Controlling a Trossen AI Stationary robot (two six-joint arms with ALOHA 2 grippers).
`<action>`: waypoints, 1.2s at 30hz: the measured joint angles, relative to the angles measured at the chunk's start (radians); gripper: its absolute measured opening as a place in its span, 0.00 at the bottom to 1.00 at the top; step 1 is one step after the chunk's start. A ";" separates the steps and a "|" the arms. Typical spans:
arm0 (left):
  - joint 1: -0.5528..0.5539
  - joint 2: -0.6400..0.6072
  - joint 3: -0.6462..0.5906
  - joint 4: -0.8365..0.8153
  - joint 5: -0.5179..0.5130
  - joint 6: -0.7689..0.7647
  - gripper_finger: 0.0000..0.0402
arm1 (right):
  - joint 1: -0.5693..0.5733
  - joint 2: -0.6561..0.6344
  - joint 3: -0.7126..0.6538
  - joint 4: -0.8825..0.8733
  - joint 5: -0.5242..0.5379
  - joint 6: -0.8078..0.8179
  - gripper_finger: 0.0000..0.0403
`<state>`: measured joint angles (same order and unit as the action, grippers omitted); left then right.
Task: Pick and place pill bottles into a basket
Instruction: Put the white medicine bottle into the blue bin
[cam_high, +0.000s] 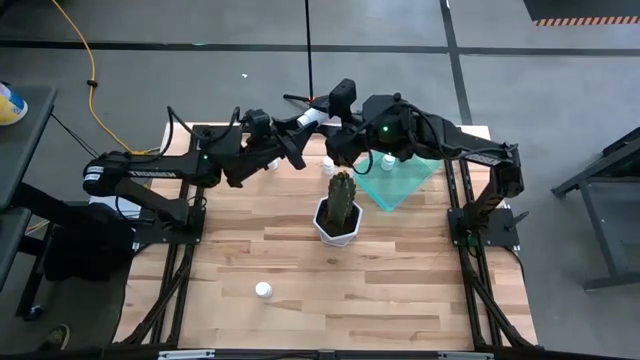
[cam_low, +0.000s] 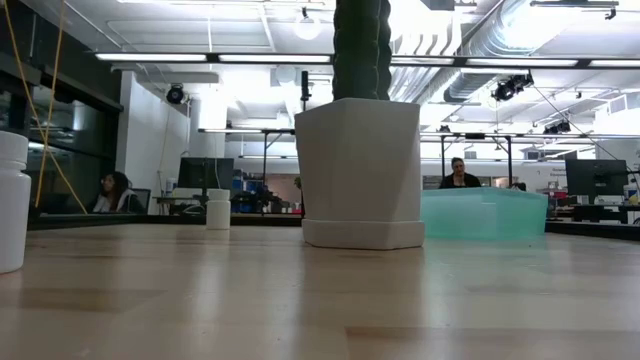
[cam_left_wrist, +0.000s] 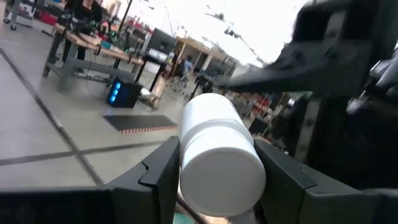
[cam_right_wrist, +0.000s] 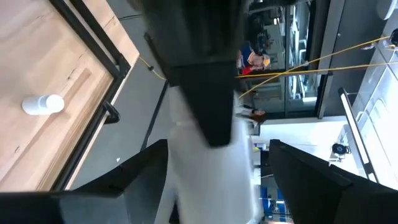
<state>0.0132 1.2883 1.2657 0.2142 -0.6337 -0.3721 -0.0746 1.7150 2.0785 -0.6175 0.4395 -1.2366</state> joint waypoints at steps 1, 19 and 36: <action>0.000 0.003 0.001 0.014 0.001 0.000 0.51 | -0.003 0.001 0.000 -0.002 0.003 0.000 0.66; 0.000 0.007 0.000 0.021 0.003 -0.006 0.51 | -0.004 0.008 0.000 -0.005 0.028 0.004 0.42; 0.000 -0.061 0.000 0.022 -0.007 0.171 0.79 | -0.011 -0.001 0.000 0.009 0.075 0.111 0.39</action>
<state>0.0132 1.2276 1.2659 0.2365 -0.6406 -0.2007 -0.0860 1.7140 2.0785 -0.6083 0.5147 -1.1251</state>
